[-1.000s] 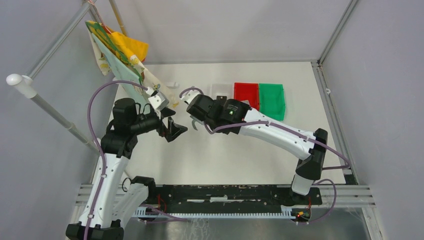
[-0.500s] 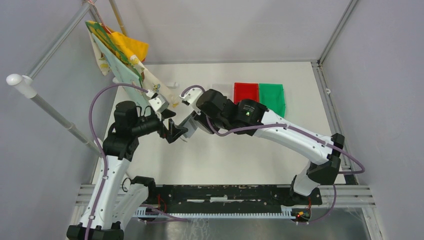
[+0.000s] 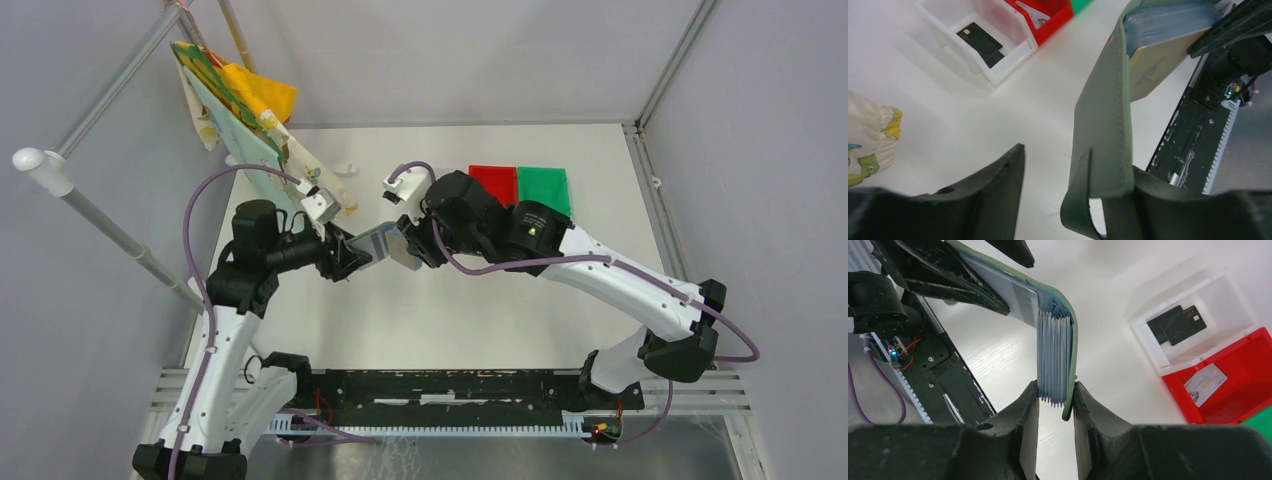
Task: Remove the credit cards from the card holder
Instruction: Remove the credit card from the card holder.
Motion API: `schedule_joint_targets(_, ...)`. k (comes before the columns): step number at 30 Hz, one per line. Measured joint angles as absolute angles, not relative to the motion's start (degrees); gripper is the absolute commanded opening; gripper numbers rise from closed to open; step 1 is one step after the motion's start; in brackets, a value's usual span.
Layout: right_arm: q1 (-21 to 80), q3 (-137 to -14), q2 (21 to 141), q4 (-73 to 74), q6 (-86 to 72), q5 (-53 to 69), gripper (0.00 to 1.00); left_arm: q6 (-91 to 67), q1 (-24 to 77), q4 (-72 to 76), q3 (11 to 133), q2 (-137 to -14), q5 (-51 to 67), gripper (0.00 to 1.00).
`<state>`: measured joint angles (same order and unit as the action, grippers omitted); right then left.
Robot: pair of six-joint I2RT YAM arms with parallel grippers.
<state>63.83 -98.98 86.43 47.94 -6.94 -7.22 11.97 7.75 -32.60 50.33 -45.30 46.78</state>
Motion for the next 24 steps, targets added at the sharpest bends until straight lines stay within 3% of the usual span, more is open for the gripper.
schedule_joint_targets(5, 60.4, -91.8, 81.8, 44.4, -7.7, -3.1, 0.00, 14.2, 7.7, -37.2, 52.6, -47.1, 49.3, 0.44)
schedule_joint_targets(13, 57.2, -84.4, 76.1, 37.6, -9.6, 5.8, 0.00, 15.1, 7.7, -39.9, 54.4, -48.3, 52.1, 0.56)
schedule_joint_targets(24, 53.8, -80.3, 75.0, 31.2, -12.9, 13.0, 0.00, 9.6, 7.7, -36.7, 54.4, -46.5, 52.9, 0.50)
